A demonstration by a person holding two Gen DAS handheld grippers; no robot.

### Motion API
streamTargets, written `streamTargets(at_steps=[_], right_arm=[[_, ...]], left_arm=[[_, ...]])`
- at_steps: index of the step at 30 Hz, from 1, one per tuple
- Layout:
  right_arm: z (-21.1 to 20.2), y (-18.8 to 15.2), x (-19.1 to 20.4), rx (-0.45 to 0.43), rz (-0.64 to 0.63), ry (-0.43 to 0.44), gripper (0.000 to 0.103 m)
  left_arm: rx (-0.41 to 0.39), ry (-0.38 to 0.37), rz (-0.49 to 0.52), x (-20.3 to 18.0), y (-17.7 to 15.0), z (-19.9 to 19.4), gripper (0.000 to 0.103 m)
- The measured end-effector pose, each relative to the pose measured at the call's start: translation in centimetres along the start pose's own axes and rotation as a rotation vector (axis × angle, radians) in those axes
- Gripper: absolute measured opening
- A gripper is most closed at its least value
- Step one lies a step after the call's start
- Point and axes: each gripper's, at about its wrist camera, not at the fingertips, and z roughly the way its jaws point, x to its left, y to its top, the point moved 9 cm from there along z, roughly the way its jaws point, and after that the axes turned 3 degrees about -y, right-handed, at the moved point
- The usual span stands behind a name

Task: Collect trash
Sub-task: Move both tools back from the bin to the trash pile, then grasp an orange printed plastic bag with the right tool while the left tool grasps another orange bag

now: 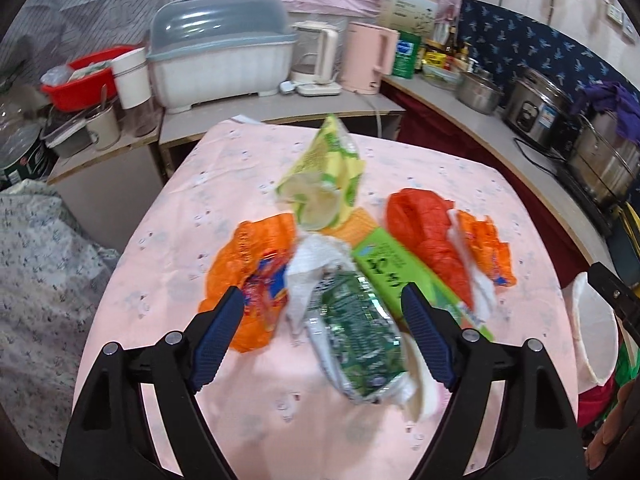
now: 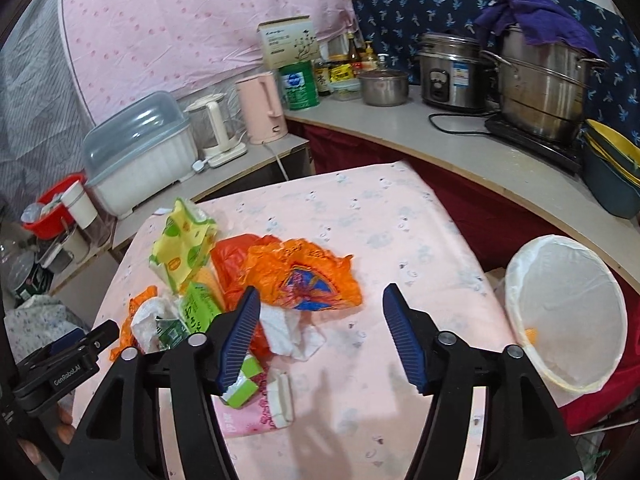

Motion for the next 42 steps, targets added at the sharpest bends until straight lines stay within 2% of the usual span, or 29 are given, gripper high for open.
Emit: streamTargets(at_steps=[6, 15, 32, 37, 42], right_arm=[[1.8, -0.6, 2.5, 0.025, -0.046, 0.001, 0.07], [5.2, -1.2, 4.3, 0.071, -0.059, -0.013, 0.072], [11.1, -1.1, 5.1, 0.117, -0.061, -0.062, 0.078], [12.5, -1.3, 5.4, 0.141, -0.07, -0.069, 0.078], [13.3, -1.6, 5.2, 0.15, -0.063, -0.064, 0.075]], left_arm=[[0.041, 0.032, -0.058, 4.2, -1.2, 1.5, 0.083], [0.108, 0.063, -0.133, 8.5, -2.7, 4.3, 0.083], [0.186, 0.058, -0.178, 10.8, -3.7, 9.1, 0.082], [0.185, 0.047, -0.161, 10.4, -3.5, 9.6, 0.07], [0.191, 0.005, -0.15, 9.7, -3.1, 9.8, 0.033]])
